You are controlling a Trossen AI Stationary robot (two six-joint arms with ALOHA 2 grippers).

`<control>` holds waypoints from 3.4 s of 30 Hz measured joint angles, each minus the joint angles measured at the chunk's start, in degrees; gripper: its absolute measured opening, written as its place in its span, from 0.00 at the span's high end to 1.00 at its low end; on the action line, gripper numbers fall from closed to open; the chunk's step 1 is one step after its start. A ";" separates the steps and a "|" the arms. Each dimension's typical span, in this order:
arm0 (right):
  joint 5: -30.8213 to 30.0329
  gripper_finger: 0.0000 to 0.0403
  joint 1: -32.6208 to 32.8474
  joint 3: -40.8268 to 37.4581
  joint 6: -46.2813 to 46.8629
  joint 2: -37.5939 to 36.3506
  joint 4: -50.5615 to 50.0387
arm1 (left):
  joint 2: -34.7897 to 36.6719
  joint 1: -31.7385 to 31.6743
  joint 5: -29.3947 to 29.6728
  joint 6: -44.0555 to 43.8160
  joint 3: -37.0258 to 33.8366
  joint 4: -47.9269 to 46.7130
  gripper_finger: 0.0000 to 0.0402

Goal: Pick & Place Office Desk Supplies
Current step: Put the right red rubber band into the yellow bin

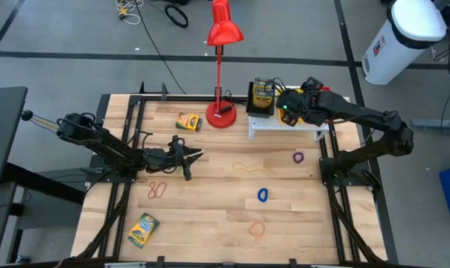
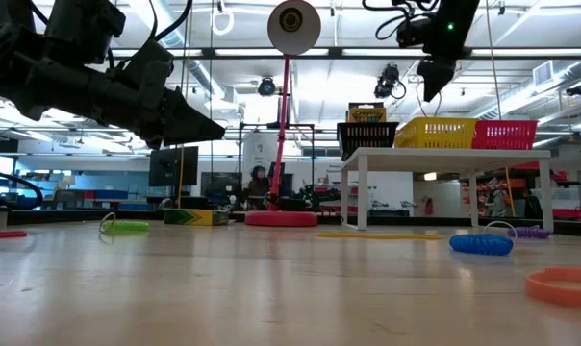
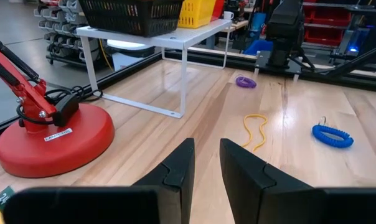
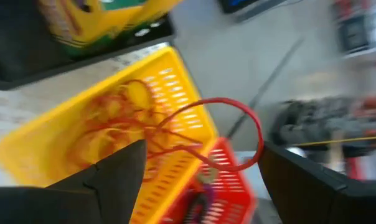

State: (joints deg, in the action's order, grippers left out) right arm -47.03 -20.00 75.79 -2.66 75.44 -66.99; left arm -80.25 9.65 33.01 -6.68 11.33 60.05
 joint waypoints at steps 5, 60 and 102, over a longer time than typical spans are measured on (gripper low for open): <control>-8.43 0.22 2.51 0.00 -3.40 0.00 0.00 | 0.00 0.00 -0.01 0.00 -0.01 -0.46 0.80; 29.73 0.13 -15.81 1.27 14.70 1.25 1.65 | -0.02 0.04 -0.02 -0.85 -0.02 -1.94 0.80; -10.21 0.34 5.45 -9.03 -4.31 -1.77 9.48 | -0.09 0.11 -0.04 -1.09 -0.07 -3.78 0.80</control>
State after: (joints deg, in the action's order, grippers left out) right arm -57.24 -14.55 66.76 -6.97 73.66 -57.51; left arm -80.34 9.76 32.97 -7.77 11.27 56.27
